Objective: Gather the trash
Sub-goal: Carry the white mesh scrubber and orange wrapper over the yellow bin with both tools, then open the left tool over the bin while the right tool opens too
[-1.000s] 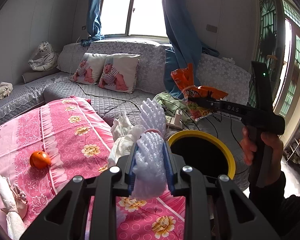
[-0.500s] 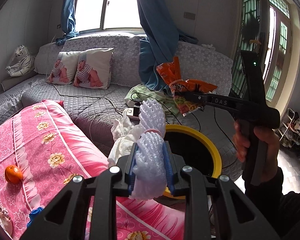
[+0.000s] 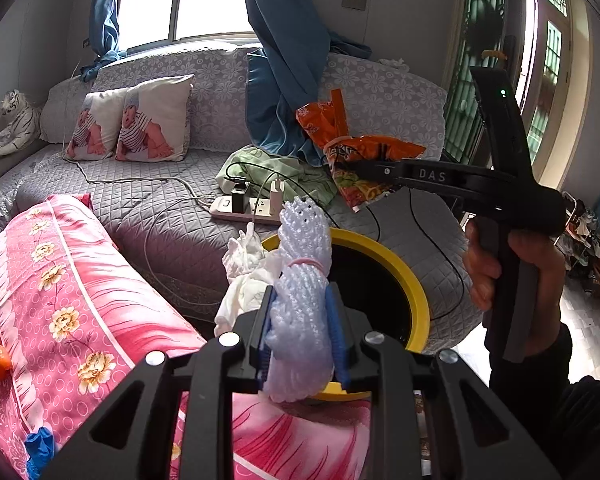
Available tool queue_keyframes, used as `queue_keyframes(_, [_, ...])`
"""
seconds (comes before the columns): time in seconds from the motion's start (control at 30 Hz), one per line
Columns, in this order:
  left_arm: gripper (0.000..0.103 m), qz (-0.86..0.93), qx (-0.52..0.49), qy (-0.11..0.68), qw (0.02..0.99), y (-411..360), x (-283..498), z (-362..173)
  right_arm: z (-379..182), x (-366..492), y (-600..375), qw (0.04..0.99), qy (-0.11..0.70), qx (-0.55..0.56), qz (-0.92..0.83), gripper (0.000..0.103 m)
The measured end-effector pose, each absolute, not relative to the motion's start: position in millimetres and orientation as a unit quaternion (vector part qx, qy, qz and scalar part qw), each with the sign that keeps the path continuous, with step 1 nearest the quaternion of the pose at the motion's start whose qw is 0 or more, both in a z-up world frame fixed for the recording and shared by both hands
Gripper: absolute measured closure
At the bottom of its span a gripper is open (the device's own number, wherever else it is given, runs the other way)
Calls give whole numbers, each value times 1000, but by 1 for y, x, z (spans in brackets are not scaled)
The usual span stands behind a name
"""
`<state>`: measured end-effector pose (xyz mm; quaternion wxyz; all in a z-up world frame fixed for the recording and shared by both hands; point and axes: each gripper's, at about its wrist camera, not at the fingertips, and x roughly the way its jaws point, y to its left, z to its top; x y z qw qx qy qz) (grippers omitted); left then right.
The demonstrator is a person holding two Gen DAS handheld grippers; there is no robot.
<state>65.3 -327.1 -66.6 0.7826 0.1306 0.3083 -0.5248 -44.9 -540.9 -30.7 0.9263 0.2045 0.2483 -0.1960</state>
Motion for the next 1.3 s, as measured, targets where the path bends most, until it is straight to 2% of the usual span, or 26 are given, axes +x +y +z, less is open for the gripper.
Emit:
queue_keyframes(0.97, [79,-528,158,377,744,-382,63,-118,-89,-41,-582,883,318,257,-230,93])
queue_keyframes(1.07, [73,-529,149,379,744,-381,67,-117,-91,-41,-586,878,322,263,-239,86])
queue_keyframes(1.13, [59,-528,142,381,746,-380,68,-116,-93,-43,-590,875,318,271,-244,66])
queue_keyframes(1.17, [57,-529,138,382,745,-378,69,-116,-94,-45,-592,874,315,276,-245,61])
queue_keyframes(1.3, [56,-525,125,388,747,-376,74,-116,-96,-49,-596,872,312,285,-248,60])
